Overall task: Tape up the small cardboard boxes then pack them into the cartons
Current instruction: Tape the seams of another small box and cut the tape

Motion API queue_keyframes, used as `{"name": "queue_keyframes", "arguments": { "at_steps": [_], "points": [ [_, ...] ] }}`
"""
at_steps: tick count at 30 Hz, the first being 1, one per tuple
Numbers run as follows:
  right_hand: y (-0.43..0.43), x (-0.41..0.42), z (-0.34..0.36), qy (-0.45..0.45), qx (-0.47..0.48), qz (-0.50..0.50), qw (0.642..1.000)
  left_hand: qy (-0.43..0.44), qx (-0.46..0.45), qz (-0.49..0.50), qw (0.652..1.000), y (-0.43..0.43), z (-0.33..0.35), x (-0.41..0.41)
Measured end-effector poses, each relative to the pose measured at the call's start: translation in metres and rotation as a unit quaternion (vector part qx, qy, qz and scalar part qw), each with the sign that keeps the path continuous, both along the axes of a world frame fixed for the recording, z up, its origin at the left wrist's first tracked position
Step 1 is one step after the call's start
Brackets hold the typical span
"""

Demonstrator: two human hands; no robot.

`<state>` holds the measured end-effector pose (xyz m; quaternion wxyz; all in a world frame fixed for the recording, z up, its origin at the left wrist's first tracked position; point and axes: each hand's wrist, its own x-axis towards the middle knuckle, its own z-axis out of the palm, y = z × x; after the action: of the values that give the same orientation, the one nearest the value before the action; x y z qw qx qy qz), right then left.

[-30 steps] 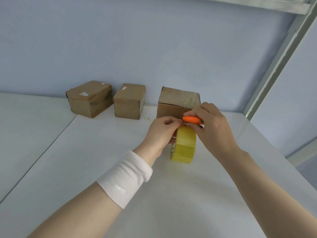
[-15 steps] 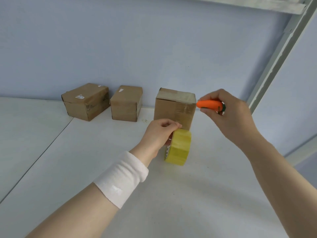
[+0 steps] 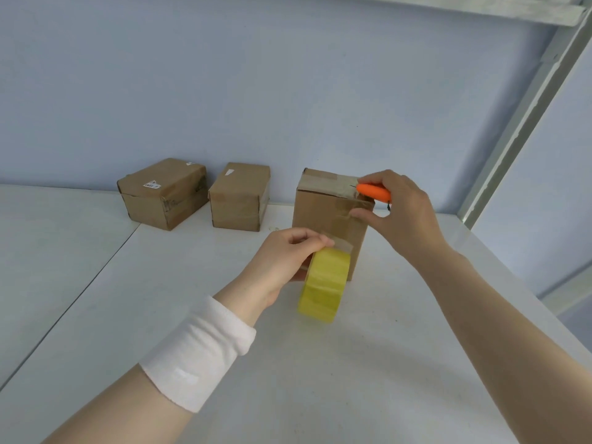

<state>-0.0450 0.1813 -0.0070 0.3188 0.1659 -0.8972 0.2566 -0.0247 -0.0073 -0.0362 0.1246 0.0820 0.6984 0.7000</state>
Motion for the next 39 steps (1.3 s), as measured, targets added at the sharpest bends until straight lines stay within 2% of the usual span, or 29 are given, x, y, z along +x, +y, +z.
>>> {"name": "queue_keyframes", "arguments": {
  "at_steps": [2,4,9,14,18,21,25,27,30,34,37,39],
  "points": [
    [0.004,0.001,-0.003,0.015,0.052,-0.005,0.998,-0.001,-0.004,-0.005,1.000,-0.006,0.002,0.000],
    [0.007,0.003,0.000,-0.006,0.077,-0.007,0.997,0.000,-0.010,-0.016,1.000,-0.011,0.006,0.001],
    [0.006,0.012,0.010,-0.023,0.054,0.016,0.998,0.017,-0.018,-0.044,0.999,-0.030,0.030,0.006],
    [0.000,0.055,-0.003,0.094,0.110,0.051,0.988,0.072,0.046,-0.025,0.996,-0.054,0.080,0.016],
    [-0.002,0.092,-0.031,0.144,0.153,0.088,0.974,0.096,0.037,0.037,0.994,-0.066,0.103,0.020],
    [0.000,0.111,-0.049,0.139,0.186,0.110,0.966,0.088,0.021,0.053,0.994,-0.063,0.101,0.022],
    [0.005,0.129,-0.063,0.089,0.202,0.137,0.966,0.090,0.000,0.051,0.995,-0.061,0.095,0.025],
    [0.008,0.137,-0.062,0.046,0.154,0.157,0.975,0.100,0.001,0.060,0.993,-0.062,0.095,0.027],
    [0.006,0.145,-0.046,-0.029,-0.040,0.154,0.987,0.131,0.010,0.073,0.989,-0.066,0.093,0.030],
    [-0.006,0.134,-0.018,-0.089,-0.255,0.069,0.960,0.179,-0.009,0.078,0.981,-0.068,0.079,0.033],
    [-0.015,0.118,-0.006,-0.154,-0.324,0.063,0.931,0.200,-0.020,0.092,0.975,-0.063,0.061,0.037],
    [-0.027,0.113,0.000,-0.182,-0.336,0.080,0.921,0.220,-0.024,0.092,0.971,-0.058,0.053,0.040]
  ]
}}
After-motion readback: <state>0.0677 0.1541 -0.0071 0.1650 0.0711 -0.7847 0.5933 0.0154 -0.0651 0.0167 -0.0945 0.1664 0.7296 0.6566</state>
